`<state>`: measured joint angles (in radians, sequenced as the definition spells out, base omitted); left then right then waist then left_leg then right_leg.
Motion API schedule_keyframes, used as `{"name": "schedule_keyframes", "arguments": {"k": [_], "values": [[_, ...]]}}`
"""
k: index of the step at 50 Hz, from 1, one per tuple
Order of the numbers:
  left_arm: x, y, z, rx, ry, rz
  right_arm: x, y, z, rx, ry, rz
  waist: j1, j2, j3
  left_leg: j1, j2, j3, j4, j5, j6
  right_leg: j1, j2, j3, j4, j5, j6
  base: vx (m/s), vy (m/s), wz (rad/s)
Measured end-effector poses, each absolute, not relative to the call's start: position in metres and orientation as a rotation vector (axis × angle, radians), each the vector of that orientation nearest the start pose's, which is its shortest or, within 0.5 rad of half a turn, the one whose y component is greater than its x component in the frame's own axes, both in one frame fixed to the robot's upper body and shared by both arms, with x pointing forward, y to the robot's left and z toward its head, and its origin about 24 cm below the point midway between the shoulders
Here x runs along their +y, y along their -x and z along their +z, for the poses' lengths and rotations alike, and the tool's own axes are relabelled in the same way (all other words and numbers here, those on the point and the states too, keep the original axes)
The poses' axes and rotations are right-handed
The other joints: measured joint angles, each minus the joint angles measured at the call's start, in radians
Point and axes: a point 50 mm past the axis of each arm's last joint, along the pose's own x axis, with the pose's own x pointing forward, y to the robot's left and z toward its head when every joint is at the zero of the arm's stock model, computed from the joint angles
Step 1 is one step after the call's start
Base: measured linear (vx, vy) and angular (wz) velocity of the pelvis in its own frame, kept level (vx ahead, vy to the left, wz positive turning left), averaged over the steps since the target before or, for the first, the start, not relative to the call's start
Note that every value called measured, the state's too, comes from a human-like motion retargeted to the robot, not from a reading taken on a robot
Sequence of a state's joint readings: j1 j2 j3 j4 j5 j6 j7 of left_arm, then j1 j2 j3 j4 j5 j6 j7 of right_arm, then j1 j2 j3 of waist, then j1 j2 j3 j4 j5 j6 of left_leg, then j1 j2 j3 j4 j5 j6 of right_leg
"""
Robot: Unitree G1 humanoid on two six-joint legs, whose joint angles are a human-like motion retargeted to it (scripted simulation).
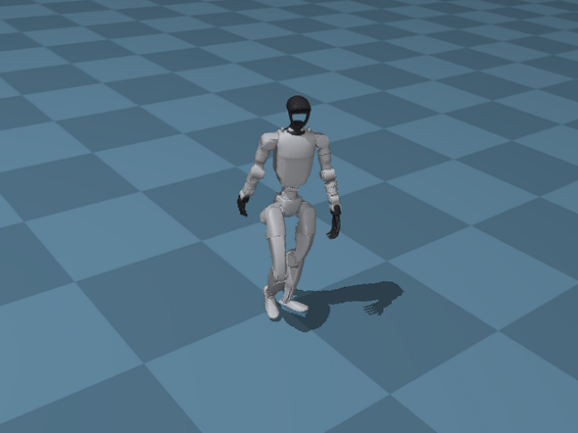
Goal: In place motions
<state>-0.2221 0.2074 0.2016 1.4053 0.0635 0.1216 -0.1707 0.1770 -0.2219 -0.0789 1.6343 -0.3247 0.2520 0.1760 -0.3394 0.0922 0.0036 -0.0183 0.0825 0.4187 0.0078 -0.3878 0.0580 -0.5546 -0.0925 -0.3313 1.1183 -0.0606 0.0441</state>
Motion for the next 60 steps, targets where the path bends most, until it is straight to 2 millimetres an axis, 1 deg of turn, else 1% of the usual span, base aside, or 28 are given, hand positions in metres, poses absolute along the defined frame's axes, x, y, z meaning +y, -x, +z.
{"name": "schedule_keyframes", "arguments": {"k": [3, 5, 7, 8, 10, 12, 15, 17, 21, 25, 27, 30, 32, 35, 37, 38, 39, 40, 41, 42, 43, 45, 47, 49, 53, 55, 58, 60], "values": [[0.210, -0.087, -0.169, 1.388, 0.099, 0.105, -0.231, 0.088, -0.158, 2.057, 0.207, 0.111, 0.016, -0.010, -0.020, 0.029, -0.008, -0.011, 0.034, -0.042, -0.004, 0.264, 0.063, 0.009, -0.431, 0.071, 0.007, 0.20, -0.05, 0.00], [0.199, -0.051, -0.176, 1.471, 0.147, 0.138, -0.228, 0.071, -0.162, 2.016, 0.258, 0.130, 0.000, -0.017, -0.021, 0.024, -0.015, -0.081, 0.105, -0.079, 0.001, 0.448, 0.097, -0.008, -0.717, -0.063, 0.028, 0.15, -0.10, 0.47], [0.193, -0.010, -0.179, 1.565, 0.181, 0.208, -0.223, 0.051, -0.167, 1.960, 0.318, 0.167, 0.032, -0.041, -0.035, -0.015, -0.038, -0.099, 0.250, -0.050, 0.010, 0.566, 0.058, -0.143, -0.910, -0.154, -0.061, 0.14, -0.11, -0.23], [0.192, 0.010, -0.179, 1.619, 0.190, 0.239, -0.221, 0.039, -0.169, 1.929, 0.333, 0.191, 0.046, -0.059, -0.064, -0.064, -0.042, -0.072, 0.350, 0.027, 0.010, 0.573, 0.033, -0.133, -0.961, -0.125, -0.056, 0.00, -0.08, -0.21], [0.188, 0.036, -0.177, 1.717, 0.211, 0.285, -0.213, 0.001, -0.173, 1.836, 0.328, 0.249, 0.111, -0.064, -0.084, -0.281, 0.027, -0.068, 0.651, 0.229, 0.010, 0.528, 0.006, -0.080, -0.972, -0.105, -0.027, -0.27, -0.08, 0.02], [0.185, 0.052, -0.174, 1.777, 0.260, 0.351, -0.206, -0.044, -0.173, 1.701, 0.340, 0.303, 0.121, -0.076, -0.021, -0.431, 0.009, -0.160, 0.854, 0.314, 0.064, 0.533, 0.000, -0.121, -0.978, -0.077, -0.043, -0.43, -0.15, 0.49], [0.181, 0.076, -0.168, 1.829, 0.465, 0.391, -0.197, -0.133, -0.158, 1.432, 0.465, 0.432, 0.141, -0.129, 0.128, -0.575, 0.063, -0.119, 1.140, 0.195, 0.101, 0.600, -0.009, -0.121, -0.971, -0.074, -0.084, -0.37, 0.02, -0.30], [0.174, 0.094, -0.163, 1.899, 0.535, 0.321, -0.190, -0.166, -0.147, 1.296, 0.542, 0.458, 0.169, -0.141, 0.146, -0.698, 0.077, -0.085, 1.271, 0.147, 0.134, 0.597, -0.026, -0.090, -0.960, -0.072, -0.088, -0.05, 0.04, -0.45], [0.169, 0.141, -0.149, 2.034, 0.522, 0.272, -0.181, -0.189, -0.137, 1.112, 0.612, 0.453, 0.202, -0.152, 0.081, -0.915, 0.032, -0.083, 1.412, 0.108, 0.153, 0.576, -0.047, -0.106, -0.978, -0.050, -0.101, 0.22, 0.00, -0.22], [0.164, 0.149, -0.147, 2.046, 0.531, 0.280, -0.170, -0.200, -0.131, 1.031, 0.576, 0.462, 0.228, -0.175, 0.093, -0.901, 0.022, -0.068, 1.391, 0.106, 0.147, 0.580, -0.069, -0.105, -0.978, -0.043, -0.110, 0.00, 0.00, -0.28], [0.163, 0.143, -0.149, 2.033, 0.552, 0.295, -0.166, -0.195, -0.134, 1.052, 0.533, 0.481, 0.224, -0.170, 0.104, -0.815, 0.019, -0.088, 1.329, 0.114, 0.134, 0.597, -0.061, -0.101, -0.984, -0.044, -0.108, 0.00, 0.00, 0.00], [0.160, 0.136, -0.152, 2.010, 0.568, 0.325, -0.163, -0.171, -0.146, 1.139, 0.479, 0.519, 0.195, -0.154, 0.070, -0.643, -0.009, -0.133, 1.161, 0.137, 0.101, 0.608, -0.051, -0.115, -1.005, -0.039, -0.094, 0.12, -0.01, 0.12], [0.158, 0.131, -0.154, 1.991, 0.562, 0.329, -0.165, -0.143, -0.157, 1.225, 0.467, 0.532, 0.176, -0.147, 0.021, -0.495, -0.051, -0.154, 0.972, 0.168, 0.085, 0.599, -0.050, -0.112, -1.017, -0.038, -0.081, 0.20, -0.01, -0.15], [0.163, 0.110, -0.161, 1.941, 0.512, 0.345, -0.176, -0.092, -0.172, 1.385, 0.478, 0.527, 0.167, -0.113, -0.021, -0.206, -0.117, -0.179, 0.563, 0.250, 0.071, 0.595, -0.015, -0.084, -0.988, -0.072, -0.070, 0.27, -0.01, -0.59], [0.170, 0.096, -0.165, 1.903, 0.434, 0.377, -0.188, -0.052, -0.177, 1.522, 0.482, 0.496, 0.165, -0.077, -0.046, -0.039, -0.128, -0.155, 0.301, 0.013, 0.066, 0.574, 0.030, -0.052, -0.927, -0.115, -0.072, 0.31, -0.01, -0.47], [0.173, 0.088, -0.167, 1.885, 0.393, 0.389, -0.194, -0.033, -0.178, 1.587, 0.481, 0.477, 0.148, -0.060, -0.060, 0.019, -0.101, -0.071, 0.216, -0.071, 0.076, 0.560, 0.049, -0.054, -0.891, -0.135, -0.072, 0.31, 0.03, 0.43], [0.177, 0.077, -0.169, 1.861, 0.353, 0.393, -0.203, -0.010, -0.178, 1.670, 0.478, 0.453, 0.108, -0.035, -0.082, 0.045, -0.080, -0.042, 0.132, -0.083, 0.074, 0.522, 0.062, -0.073, -0.824, -0.123, -0.066, 0.32, 0.04, 1.11], [0.181, 0.065, -0.171, 1.833, 0.313, 0.392, -0.212, 0.014, -0.176, 1.761, 0.474, 0.429, 0.058, -0.006, -0.106, 0.056, -0.063, -0.040, 0.049, -0.058, 0.065, 0.474, 0.073, -0.101, -0.742, -0.096, -0.056, 0.10, 0.05, 0.96], [0.188, 0.041, -0.174, 1.783, 0.289, 0.366, -0.218, 0.025, -0.173, 1.821, 0.460, 0.397, 0.044, 0.009, -0.103, 0.030, -0.050, -0.069, 0.035, -0.041, 0.056, 0.389, 0.052, -0.109, -0.598, -0.006, -0.039, -0.13, 0.08, 0.52], [0.195, 0.015, -0.175, 1.727, 0.262, 0.336, -0.223, 0.034, -0.171, 1.876, 0.439, 0.357, 0.034, 0.016, -0.082, 0.017, -0.040, -0.093, 0.025, -0.025, 0.049, 0.307, 0.027, -0.104, -0.444, 0.072, -0.019, -0.39, 0.12, -0.03], [0.203, -0.014, -0.174, 1.662, 0.229, 0.299, -0.226, 0.041, -0.169, 1.918, 0.403, 0.302, 0.031, 0.004, -0.026, 0.028, -0.036, -0.103, 0.022, -0.010, 0.050, 0.232, -0.004, -0.072, -0.272, 0.125, 0.003, -0.39, 0.16, -0.04], [0.218, -0.067, -0.168, 1.533, 0.151, 0.221, -0.234, 0.058, -0.163, 1.989, 0.319, 0.175, 0.036, -0.013, 0.036, 0.042, -0.033, -0.064, 0.013, 0.003, 0.051, 0.086, 0.005, 0.005, -0.001, 0.103, -0.002, -0.34, 0.19, 0.03], [0.233, -0.114, -0.156, 1.412, 0.079, 0.141, -0.242, 0.071, -0.157, 2.046, 0.239, 0.094, 0.007, -0.004, 0.067, 0.025, -0.024, -0.075, 0.024, 0.000, 0.057, -0.047, -0.065, -0.022, 0.235, 0.037, -0.030, -0.23, 0.13, 0.32], [0.246, -0.139, -0.146, 1.335, 0.017, 0.110, -0.246, 0.087, -0.150, 2.117, 0.208, 0.072, -0.037, 0.012, 0.069, -0.005, -0.012, -0.099, 0.040, -0.004, 0.064, -0.160, -0.075, -0.026, 0.383, 0.002, -0.039, -0.02, 0.03, 0.41], [0.250, -0.159, -0.139, 1.244, -0.092, 0.120, -0.246, 0.123, -0.140, 2.206, 0.202, 0.037, -0.039, 0.063, -0.011, -0.080, 0.016, -0.114, 0.045, 0.000, 0.066, -0.318, -0.037, -0.012, 0.473, -0.027, -0.013, 0.12, -0.04, 0.01], [0.248, -0.168, -0.136, 1.192, -0.100, 0.117, -0.244, 0.126, -0.140, 2.202, 0.194, 0.039, -0.036, 0.050, 0.002, -0.062, 0.010, -0.110, 0.044, -0.002, 0.066, -0.276, -0.056, -0.021, 0.435, -0.028, -0.021, 0.00, 0.00, 0.00], [0.240, -0.162, -0.141, 1.202, -0.064, 0.098, -0.238, 0.123, -0.144, 2.184, 0.181, 0.070, -0.010, 0.023, 0.018, -0.013, -0.001, -0.086, 0.034, -0.004, 0.059, -0.134, -0.031, -0.002, 0.281, -0.018, -0.012, 0.08, -0.02, -0.23], [0.229, -0.141, -0.151, 1.257, -0.010, 0.087, -0.235, 0.116, -0.147, 2.158, 0.183, 0.087, 0.019, 0.011, 0.006, 0.015, -0.005, -0.059, 0.033, -0.015, 0.051, 0.022, 0.020, 0.035, 0.066, 0.002, 0.003, 0.17, -0.04, -0.52]]}}
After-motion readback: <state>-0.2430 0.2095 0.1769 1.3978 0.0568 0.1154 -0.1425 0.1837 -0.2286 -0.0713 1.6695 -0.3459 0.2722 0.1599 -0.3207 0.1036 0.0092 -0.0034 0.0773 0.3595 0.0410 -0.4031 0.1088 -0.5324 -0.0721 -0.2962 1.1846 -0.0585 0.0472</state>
